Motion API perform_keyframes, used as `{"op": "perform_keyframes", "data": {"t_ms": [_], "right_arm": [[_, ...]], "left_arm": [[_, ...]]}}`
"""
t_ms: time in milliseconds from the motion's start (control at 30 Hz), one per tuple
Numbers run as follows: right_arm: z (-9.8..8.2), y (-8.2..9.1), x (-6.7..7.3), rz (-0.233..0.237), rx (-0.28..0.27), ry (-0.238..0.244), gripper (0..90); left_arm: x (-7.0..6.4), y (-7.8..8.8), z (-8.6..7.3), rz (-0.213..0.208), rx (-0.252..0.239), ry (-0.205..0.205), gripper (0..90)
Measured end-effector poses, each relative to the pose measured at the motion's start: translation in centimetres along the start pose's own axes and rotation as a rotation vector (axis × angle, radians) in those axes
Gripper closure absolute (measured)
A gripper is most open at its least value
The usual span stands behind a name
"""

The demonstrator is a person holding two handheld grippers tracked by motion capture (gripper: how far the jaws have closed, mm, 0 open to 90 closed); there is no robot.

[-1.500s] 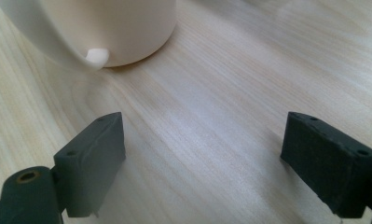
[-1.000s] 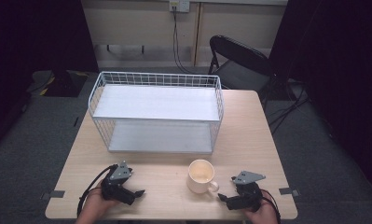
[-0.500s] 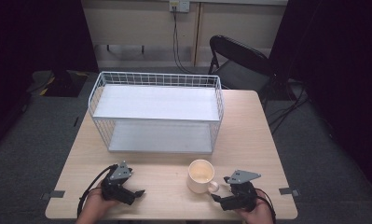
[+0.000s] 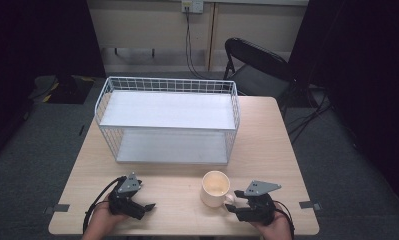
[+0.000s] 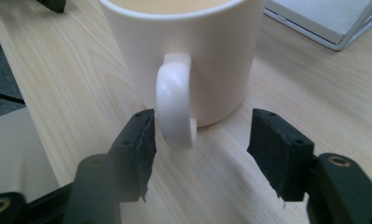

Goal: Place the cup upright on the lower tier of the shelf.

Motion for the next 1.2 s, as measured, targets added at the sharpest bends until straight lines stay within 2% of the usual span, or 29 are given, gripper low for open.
{"op": "perform_keyframes", "data": {"t_ms": [400, 500, 567, 633, 867, 1200], "right_arm": [[0.1, 0.1, -0.4, -0.009, 0.006, 0.006, 56.7], [0.3, 0.1, -0.4, -0.013, 0.009, 0.01, 57.8], [0.5, 0.0, -0.4, -0.004, 0.001, -0.019, 59.5], [0.6, -0.2, -0.4, -0.023, 0.012, -0.007, 61.7], [0.6, -0.1, -0.6, -0.019, 0.014, -0.013, 66.2], [1.2, -0.2, -0.6, -0.013, -0.017, -0.026, 69.6]], "left_arm": [[0.0, 0.0, 0.0, 0.002, 0.0, 0.001, 3.1], [0.0, 0.0, 0.0, 0.002, 0.0, 0.001, 3.1], [0.0, 0.0, 0.0, 0.002, 0.0, 0.001, 3.1], [0.0, 0.0, 0.0, 0.002, 0.0, 0.001, 3.1], [0.0, 0.0, 0.0, 0.002, 0.0, 0.001, 3.1], [0.0, 0.0, 0.0, 0.002, 0.0, 0.0, 3.1]]}}
Point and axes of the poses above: each handheld gripper's, and its own axes: y roughly backward along the jaws, z roughly out of its top, x roughly to its left, the point moved 4 cm from there along -y, roughly forward along the jaws, and after that the axes turned 15 degrees about -x, right-handed, at the moved point
